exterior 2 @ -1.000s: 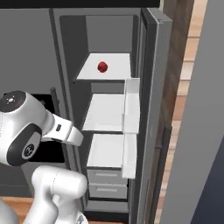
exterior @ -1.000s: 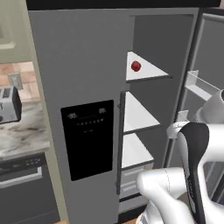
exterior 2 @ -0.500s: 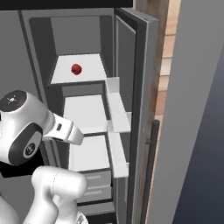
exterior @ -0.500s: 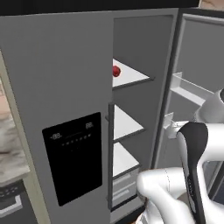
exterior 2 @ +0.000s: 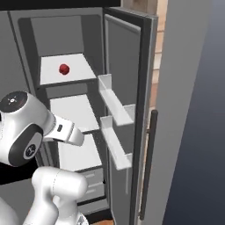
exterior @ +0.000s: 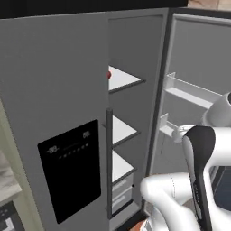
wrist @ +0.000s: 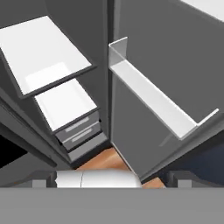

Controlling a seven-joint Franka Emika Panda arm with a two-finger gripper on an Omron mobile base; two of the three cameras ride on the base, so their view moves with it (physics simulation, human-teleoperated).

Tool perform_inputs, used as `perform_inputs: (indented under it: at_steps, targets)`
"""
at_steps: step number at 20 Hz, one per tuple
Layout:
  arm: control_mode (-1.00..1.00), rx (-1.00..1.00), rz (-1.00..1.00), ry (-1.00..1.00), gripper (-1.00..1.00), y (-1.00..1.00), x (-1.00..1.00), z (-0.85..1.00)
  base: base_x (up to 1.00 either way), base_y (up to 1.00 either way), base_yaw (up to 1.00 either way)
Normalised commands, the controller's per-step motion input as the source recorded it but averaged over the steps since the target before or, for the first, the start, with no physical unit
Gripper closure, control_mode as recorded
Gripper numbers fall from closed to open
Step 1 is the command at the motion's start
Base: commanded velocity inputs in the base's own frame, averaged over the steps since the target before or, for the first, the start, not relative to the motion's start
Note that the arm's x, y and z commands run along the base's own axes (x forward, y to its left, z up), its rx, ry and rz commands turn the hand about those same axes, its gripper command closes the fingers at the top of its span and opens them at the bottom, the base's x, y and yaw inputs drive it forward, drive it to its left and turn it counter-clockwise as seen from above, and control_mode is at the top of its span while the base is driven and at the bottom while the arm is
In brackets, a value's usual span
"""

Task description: Place the cold items (bell pepper and tangerine) from the fridge in one tupperware on the dining counter. Place the warm items (kebab skewer and hot dog) in the stove area in another tupperware.

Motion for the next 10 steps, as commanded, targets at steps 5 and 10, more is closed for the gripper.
perform_inputs:
  at_steps: [5,10]
  targets:
    - [1.0,0.0,0.0,0.0,-1.0,0.0,0.0,0.0,0.09,0.7,-0.04]
    - [1.0,0.0,0.0,0.0,-1.0,0.0,0.0,0.0,0.57,0.28,0.12]
